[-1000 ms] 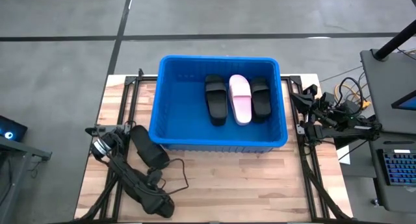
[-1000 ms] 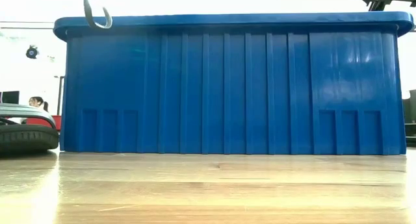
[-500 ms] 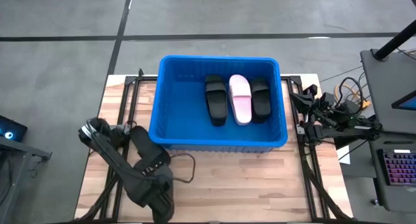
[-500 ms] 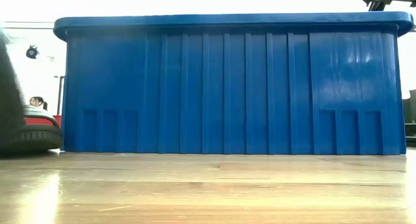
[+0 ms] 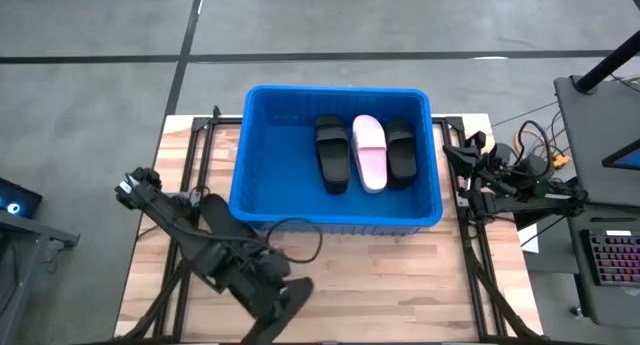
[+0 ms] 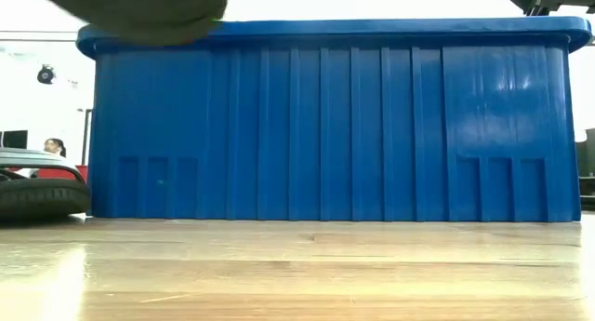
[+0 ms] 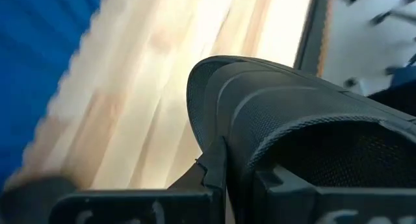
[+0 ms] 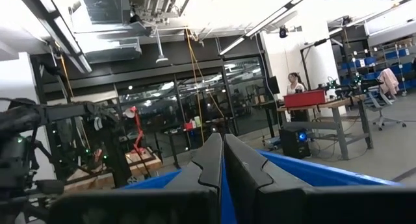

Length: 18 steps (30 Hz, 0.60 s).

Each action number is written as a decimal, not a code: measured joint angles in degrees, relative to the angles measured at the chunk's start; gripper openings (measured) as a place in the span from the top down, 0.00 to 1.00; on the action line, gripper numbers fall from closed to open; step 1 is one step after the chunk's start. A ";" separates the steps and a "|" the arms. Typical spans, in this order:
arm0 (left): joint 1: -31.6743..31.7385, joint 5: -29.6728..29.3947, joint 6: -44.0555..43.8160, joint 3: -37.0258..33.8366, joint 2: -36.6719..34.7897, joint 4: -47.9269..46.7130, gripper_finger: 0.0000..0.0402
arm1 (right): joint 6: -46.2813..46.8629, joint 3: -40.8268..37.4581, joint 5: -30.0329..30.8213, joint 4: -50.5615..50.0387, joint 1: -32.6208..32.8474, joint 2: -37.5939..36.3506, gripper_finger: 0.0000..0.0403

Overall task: Pick and place slides into bin
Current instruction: Put the black slide into the blue container

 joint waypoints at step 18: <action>11.20 -2.84 33.18 7.26 -0.99 21.16 1.00 | 1.12 0.10 0.00 0.14 -0.01 0.00 0.98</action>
